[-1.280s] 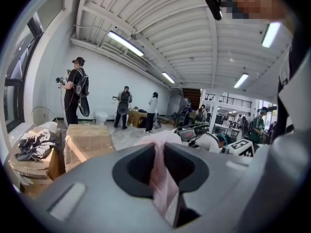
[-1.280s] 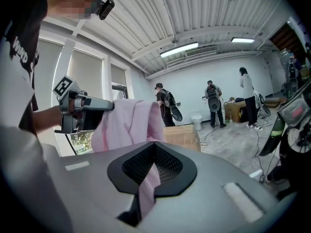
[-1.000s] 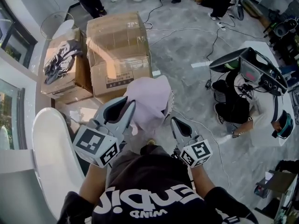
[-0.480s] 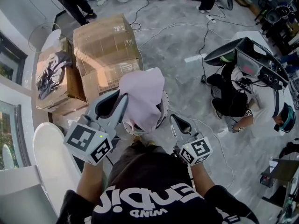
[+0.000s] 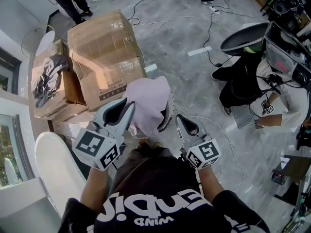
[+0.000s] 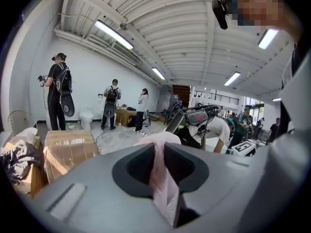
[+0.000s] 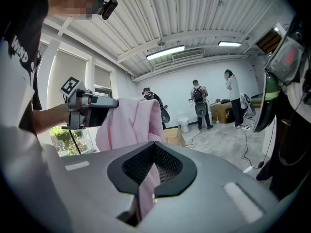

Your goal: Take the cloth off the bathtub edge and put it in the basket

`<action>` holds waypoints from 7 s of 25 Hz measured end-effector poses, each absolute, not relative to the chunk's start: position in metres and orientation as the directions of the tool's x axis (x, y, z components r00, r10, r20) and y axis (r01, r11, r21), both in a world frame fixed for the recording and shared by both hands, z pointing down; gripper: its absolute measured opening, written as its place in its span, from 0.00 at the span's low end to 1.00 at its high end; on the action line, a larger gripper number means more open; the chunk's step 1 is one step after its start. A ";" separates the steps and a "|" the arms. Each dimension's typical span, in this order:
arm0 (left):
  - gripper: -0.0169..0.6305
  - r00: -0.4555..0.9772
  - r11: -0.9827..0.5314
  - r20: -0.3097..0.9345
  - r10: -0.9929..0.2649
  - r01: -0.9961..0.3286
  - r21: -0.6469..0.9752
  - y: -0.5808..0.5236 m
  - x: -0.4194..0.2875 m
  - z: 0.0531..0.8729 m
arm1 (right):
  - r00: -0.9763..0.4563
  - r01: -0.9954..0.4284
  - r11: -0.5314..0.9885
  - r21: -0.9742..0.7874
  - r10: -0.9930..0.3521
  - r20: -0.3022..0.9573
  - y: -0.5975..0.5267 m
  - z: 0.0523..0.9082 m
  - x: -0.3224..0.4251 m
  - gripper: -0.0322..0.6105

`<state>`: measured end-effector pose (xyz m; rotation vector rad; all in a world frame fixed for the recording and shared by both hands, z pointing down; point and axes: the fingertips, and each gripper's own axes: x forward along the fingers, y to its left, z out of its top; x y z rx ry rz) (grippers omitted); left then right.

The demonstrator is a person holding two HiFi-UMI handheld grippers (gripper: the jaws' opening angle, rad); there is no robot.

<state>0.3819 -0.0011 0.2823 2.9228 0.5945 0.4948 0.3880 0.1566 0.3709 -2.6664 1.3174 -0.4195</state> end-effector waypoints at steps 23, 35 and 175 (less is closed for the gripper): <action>0.11 0.779 -0.900 0.451 0.435 0.363 0.241 0.002 0.387 0.463 | 0.562 -0.729 -0.637 -0.251 -0.766 0.312 0.144 0.453 0.421 0.06; 0.11 0.725 -0.902 0.538 0.431 0.353 0.248 0.007 0.395 0.592 | 0.514 -0.718 -0.637 -0.280 -0.757 0.404 0.129 0.542 0.430 0.06; 0.02 0.814 -0.830 0.176 0.553 0.518 0.208 0.008 0.361 0.362 | 0.472 -0.868 -0.483 -0.115 -0.875 0.111 0.107 0.335 0.374 0.06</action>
